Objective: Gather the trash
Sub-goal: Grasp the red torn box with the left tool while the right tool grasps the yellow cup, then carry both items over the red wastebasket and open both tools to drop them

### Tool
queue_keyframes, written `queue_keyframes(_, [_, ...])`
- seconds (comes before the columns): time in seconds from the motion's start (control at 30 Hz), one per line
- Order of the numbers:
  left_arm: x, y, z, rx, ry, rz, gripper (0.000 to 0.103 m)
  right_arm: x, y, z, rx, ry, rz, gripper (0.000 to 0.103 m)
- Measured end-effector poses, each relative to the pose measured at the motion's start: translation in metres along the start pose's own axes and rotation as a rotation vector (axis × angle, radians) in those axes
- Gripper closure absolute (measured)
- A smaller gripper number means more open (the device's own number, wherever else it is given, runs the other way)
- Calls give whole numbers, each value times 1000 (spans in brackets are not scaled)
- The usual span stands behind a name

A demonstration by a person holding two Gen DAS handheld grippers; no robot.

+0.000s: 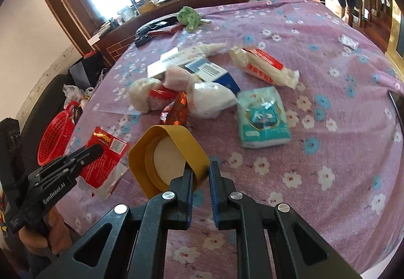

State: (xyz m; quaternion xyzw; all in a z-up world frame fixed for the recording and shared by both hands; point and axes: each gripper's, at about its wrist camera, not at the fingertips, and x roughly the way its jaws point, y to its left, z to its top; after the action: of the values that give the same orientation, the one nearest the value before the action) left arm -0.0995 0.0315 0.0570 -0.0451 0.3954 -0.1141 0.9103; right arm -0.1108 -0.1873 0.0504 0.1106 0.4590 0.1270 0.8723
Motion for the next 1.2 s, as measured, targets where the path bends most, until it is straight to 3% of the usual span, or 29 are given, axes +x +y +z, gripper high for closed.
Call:
queue_keyframes(0.43, [-53, 79, 21, -121, -121, 119, 89, 12, 69, 29, -100, -17, 97, 90])
queue_keyframes(0.83, [-114, 210, 24, -296, -219, 324, 88, 57, 204, 58, -244, 30, 273, 90])
queue_keyframes(1.07, [-122, 288, 9, -404, -200, 429, 88, 96, 287, 68, -314, 64, 338, 90])
queue_keyframes(1.2, [-118, 311, 3, -436, -190, 450, 87, 128, 325, 72, -331, 94, 351, 90])
